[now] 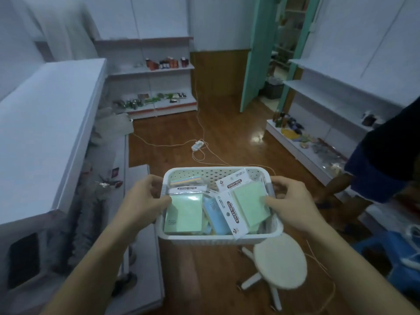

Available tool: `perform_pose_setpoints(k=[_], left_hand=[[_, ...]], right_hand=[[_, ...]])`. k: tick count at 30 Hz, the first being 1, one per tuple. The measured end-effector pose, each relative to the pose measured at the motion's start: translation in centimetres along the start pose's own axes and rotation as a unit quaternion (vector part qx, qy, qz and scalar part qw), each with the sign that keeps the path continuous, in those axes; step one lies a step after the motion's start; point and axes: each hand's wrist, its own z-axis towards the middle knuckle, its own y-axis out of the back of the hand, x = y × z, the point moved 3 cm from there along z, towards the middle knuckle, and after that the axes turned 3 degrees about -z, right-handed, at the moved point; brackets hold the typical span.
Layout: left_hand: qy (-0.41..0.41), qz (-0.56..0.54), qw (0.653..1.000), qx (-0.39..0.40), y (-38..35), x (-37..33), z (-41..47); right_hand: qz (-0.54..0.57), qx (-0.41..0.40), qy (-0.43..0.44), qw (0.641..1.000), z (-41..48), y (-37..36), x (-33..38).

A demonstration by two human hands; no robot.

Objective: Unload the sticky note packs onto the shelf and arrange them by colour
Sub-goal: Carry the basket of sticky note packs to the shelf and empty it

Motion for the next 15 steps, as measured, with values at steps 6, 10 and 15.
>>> perform_pose_setpoints(k=[6,10,15], left_hand=[[0.027,0.006,0.999,-0.043,-0.3,-2.2,7.2],[0.043,0.006,0.995,-0.089,0.8,-2.0,12.5],[0.060,0.005,0.991,-0.117,3.0,-1.0,19.4]], right_hand=[[-0.006,0.050,0.026,0.998,11.7,0.1,1.4],[-0.007,0.080,0.046,0.996,19.2,-2.1,2.6],[-0.009,0.111,0.072,0.991,28.1,-6.0,4.9]])
